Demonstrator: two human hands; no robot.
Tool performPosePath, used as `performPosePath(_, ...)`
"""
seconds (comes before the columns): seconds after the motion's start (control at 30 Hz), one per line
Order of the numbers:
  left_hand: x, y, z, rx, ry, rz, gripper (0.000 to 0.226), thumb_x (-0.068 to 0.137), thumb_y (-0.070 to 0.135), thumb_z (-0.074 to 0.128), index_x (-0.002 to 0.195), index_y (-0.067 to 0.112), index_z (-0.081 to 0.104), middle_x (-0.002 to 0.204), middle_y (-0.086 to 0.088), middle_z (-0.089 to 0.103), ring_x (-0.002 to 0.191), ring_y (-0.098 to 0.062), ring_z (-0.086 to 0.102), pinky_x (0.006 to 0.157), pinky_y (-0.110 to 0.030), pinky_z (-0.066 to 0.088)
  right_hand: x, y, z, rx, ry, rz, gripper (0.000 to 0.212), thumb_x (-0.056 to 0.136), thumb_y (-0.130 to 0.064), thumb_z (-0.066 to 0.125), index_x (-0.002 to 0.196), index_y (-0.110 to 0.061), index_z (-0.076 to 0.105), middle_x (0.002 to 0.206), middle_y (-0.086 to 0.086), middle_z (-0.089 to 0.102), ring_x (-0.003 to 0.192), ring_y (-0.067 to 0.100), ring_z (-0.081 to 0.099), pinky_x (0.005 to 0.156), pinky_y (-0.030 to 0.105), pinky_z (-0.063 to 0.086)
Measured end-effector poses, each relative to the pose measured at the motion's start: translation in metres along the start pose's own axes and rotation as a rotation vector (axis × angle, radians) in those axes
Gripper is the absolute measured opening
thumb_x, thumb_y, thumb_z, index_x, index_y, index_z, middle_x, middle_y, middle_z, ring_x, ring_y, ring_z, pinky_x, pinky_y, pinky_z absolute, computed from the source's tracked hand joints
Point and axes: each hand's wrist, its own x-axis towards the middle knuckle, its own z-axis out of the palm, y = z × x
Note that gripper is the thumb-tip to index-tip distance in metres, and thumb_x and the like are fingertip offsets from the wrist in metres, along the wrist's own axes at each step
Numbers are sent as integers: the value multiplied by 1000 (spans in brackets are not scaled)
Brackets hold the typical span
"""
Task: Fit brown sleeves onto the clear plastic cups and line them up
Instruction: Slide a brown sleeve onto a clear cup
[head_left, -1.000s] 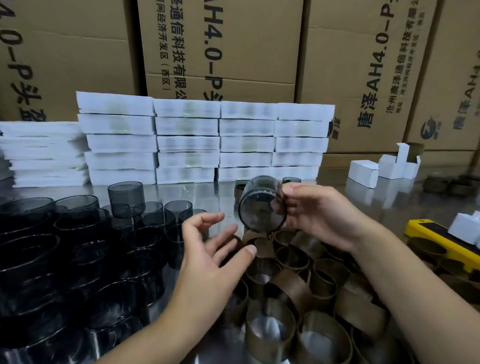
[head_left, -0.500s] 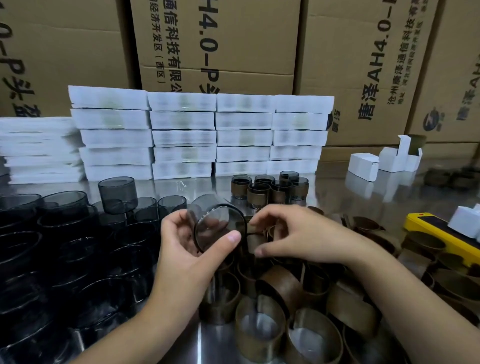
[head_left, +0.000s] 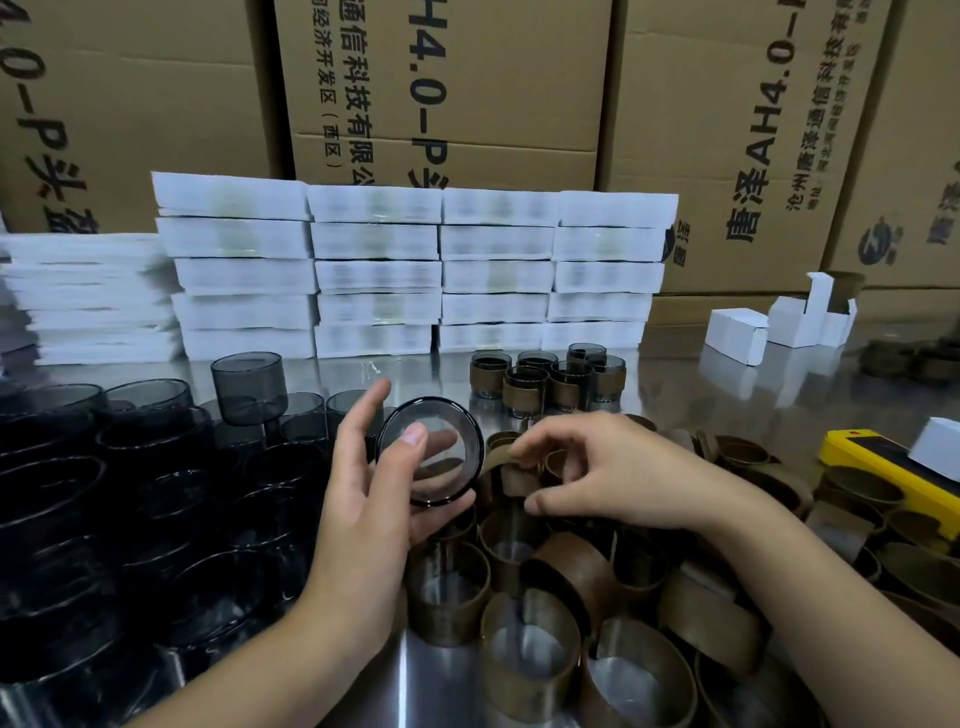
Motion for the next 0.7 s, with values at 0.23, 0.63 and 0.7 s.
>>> performPosePath(0.23, 1, 1, -2, 5, 1, 16, 49, 66, 54, 64, 115, 54, 59, 102, -5, 73, 93, -35, 71, 65, -26, 57, 7, 8, 9, -203, -9, 38, 50, 76, -33, 77, 121, -37, 56, 105, -20, 44, 72, -9, 46, 69, 10, 35)
performPosePath(0.63, 2, 1, 1, -35, 69, -65, 36, 77, 48, 57, 102, 27, 70, 101, -18, 71, 94, -36, 70, 60, -27, 57, 6, 5, 9, -146, -7, 37, 31, 74, -36, 76, 96, -40, 54, 99, -19, 52, 74, 1, 59, 63, 13, 44)
performPosePath(0.7, 3, 3, 1, -42, 75, -72, 41, 77, 50, 56, 104, 21, 66, 99, -19, 71, 95, -36, 70, 60, -27, 57, 5, 4, 8, -125, 17, 43, 30, 74, -34, 76, 94, -40, 55, 88, -18, 55, 69, -3, 59, 58, 10, 43)
